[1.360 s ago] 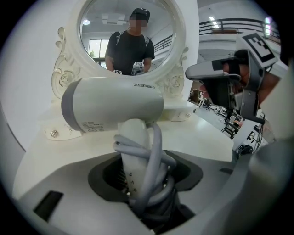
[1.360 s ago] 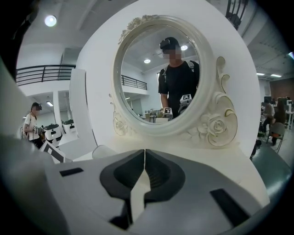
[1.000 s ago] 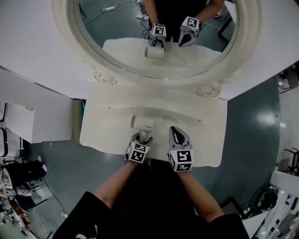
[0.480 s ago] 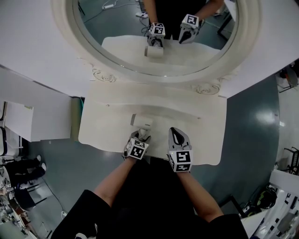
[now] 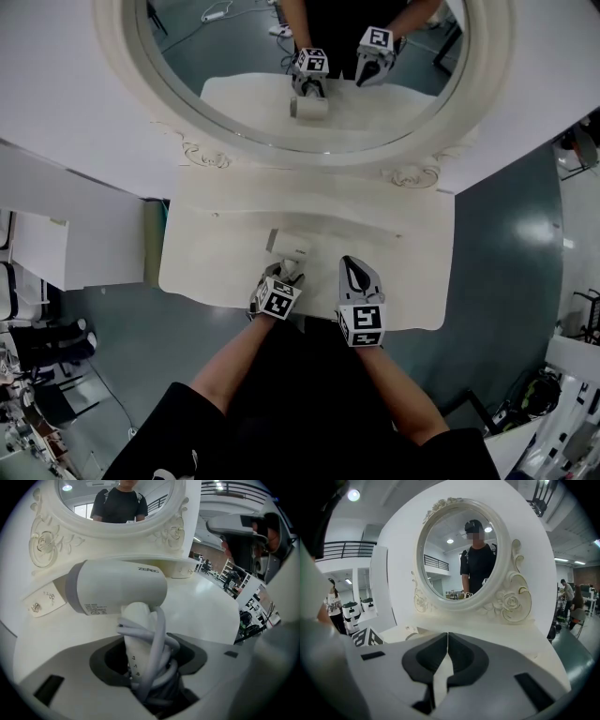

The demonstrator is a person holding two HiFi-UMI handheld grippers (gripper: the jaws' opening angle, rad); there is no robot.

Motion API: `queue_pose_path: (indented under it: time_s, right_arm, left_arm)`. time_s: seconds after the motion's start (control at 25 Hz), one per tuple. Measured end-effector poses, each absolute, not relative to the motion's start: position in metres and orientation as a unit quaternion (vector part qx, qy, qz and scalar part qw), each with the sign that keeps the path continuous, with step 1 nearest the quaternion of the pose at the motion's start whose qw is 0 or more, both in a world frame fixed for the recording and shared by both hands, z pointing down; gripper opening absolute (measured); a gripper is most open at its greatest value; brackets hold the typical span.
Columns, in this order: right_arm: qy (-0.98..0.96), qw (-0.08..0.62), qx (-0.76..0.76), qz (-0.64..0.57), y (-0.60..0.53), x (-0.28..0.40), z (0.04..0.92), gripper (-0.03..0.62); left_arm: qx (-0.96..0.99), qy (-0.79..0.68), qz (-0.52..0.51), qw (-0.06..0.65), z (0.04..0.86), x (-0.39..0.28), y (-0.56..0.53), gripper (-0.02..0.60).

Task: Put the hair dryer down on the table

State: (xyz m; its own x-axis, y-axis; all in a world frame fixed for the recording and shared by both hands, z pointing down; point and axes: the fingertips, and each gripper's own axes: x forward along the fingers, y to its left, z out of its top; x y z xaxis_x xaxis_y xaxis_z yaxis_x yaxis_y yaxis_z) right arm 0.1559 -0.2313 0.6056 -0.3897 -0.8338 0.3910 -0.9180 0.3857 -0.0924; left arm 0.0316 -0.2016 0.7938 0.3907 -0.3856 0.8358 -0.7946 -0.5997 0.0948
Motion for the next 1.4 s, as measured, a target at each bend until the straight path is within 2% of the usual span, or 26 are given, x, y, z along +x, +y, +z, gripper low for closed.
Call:
queue_pose_path:
  time_s: [0.56, 0.6, 0.84, 1.4]
  right_arm:
    - [-0.824, 0.127, 0.531, 0.151, -0.225, 0.152, 0.603, 0.021]
    - [-0.825, 0.128, 0.53, 0.15, -0.224, 0.151, 0.603, 0.021]
    - [-0.823, 0.127, 0.534, 0.148, -0.221, 0.15, 0.599, 0.021]
    - [-0.82, 0.123, 0.539, 0.143, -0.199, 0.135, 0.592, 0.021]
  left_arm:
    - [0.792, -0.35, 0.433, 0.252, 0.795, 0.033, -0.201, 0.255]
    - [0.791, -0.347, 0.434, 0.255, 0.795, 0.033, -0.202, 0.286]
    - [0.796, -0.334, 0.437, 0.253, 0.791, 0.035, -0.198, 0.322]
    - [0.837, -0.356, 0.359, 0.21, 0.745, 0.024, -0.19, 0.33]
